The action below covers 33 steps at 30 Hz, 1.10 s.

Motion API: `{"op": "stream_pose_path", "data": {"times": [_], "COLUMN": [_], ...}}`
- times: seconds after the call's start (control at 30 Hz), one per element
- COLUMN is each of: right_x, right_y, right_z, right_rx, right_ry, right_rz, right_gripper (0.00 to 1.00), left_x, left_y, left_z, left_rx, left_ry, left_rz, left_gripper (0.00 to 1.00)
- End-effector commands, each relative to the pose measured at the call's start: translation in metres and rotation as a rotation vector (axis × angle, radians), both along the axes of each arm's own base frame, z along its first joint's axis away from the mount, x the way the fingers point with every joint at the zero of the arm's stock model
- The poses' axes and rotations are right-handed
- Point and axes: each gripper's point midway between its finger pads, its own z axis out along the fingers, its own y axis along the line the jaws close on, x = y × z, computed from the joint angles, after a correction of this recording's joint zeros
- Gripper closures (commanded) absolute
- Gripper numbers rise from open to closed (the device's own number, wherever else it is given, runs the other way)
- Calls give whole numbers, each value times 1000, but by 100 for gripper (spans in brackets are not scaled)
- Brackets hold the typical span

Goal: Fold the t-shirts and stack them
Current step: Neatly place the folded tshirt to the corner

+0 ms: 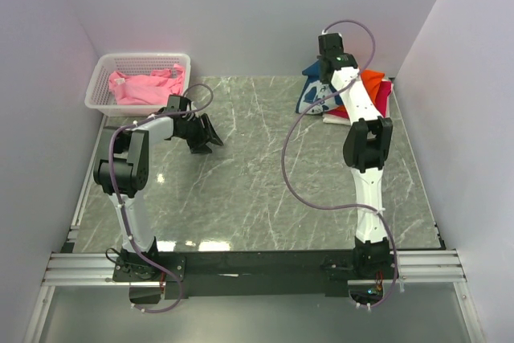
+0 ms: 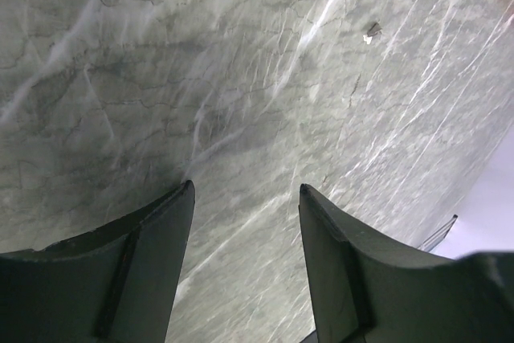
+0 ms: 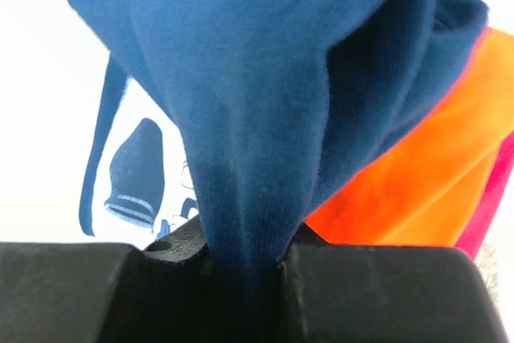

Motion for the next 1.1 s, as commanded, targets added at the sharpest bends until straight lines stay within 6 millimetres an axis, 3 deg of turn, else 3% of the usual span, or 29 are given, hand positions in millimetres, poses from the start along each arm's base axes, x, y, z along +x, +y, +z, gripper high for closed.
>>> {"op": "stream_pose_path", "data": {"times": [0.0,0.17,0.43,0.6,0.73,0.97,1.0,1.07], "right_x": [14,12,-1,-7,-9,-13,-15,-17], "right_y": [-18,-29,-52,-50,-50,-54,-70,-76], "right_z": [90,117,132,136,126,80,74,66], "right_rx": [-12,54,171,233,262,304,298,295], "right_ry": [-233,-293,-313,-311,-289,-174,-165,-153], "right_rz": [-43,-65,-109,-100,-104,-128,-159,-173], "right_gripper": [100,100,100,100,100,100,100,100], "left_x": [-36,-32,-33,-39,-44,-54,-55,-56], "left_y": [18,17,16,17,19,24,24,23], "left_z": [-38,-35,-31,-32,-30,-31,-31,-31], "left_rx": [104,99,93,94,102,124,124,117], "left_ry": [134,119,102,103,97,95,96,98], "left_rz": [-14,-19,-28,-35,-39,-46,-46,-45], "left_gripper": [37,37,37,37,37,37,37,37]}}
